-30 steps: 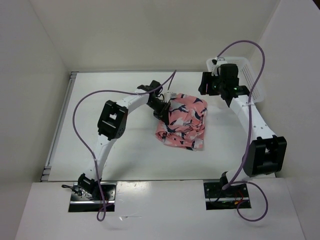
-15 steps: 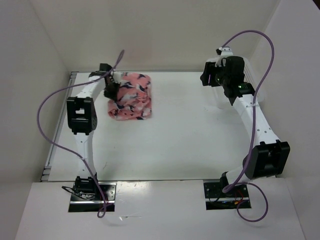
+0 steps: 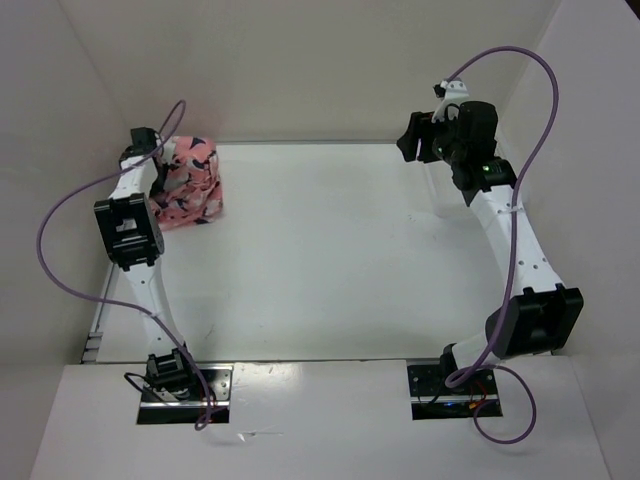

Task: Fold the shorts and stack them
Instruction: Neatly place the folded shorts to the corner

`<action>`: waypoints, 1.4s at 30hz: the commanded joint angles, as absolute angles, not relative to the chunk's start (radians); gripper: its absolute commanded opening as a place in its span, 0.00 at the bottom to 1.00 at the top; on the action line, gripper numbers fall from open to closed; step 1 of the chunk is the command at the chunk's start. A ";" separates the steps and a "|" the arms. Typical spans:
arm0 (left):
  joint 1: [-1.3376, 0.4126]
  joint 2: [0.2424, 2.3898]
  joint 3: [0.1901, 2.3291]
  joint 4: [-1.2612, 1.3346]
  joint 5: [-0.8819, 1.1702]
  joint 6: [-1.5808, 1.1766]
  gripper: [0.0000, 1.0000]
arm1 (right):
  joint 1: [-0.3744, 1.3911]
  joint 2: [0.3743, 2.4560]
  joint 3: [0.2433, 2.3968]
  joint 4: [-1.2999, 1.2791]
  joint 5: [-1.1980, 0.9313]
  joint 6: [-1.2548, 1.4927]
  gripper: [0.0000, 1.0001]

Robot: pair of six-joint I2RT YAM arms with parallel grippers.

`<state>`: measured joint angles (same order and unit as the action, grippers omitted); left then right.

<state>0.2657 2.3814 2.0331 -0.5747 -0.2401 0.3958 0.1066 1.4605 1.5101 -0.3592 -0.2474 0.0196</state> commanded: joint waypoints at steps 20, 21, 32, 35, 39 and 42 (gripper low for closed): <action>0.302 2.317 2.275 -0.486 -0.400 0.420 0.99 | 0.120 1.371 1.526 -0.382 -0.371 0.008 0.73; 0.287 2.271 2.275 -0.486 -0.426 0.420 0.99 | 0.120 1.371 1.526 -0.382 -0.383 0.008 0.73; -0.065 1.962 2.375 -0.811 -0.184 0.333 1.00 | 0.120 1.286 1.439 -0.448 -0.327 -0.069 0.79; -0.213 1.779 1.967 -0.786 -0.095 0.377 1.00 | 0.120 1.233 1.364 -0.576 -0.265 -0.139 0.83; -0.565 1.611 1.526 -0.724 -0.115 0.373 1.00 | 0.120 1.119 1.269 -0.730 -0.201 -0.183 0.99; -0.655 1.585 1.390 -0.724 0.038 0.296 1.00 | 0.120 1.062 1.229 -0.826 -0.192 -0.183 1.00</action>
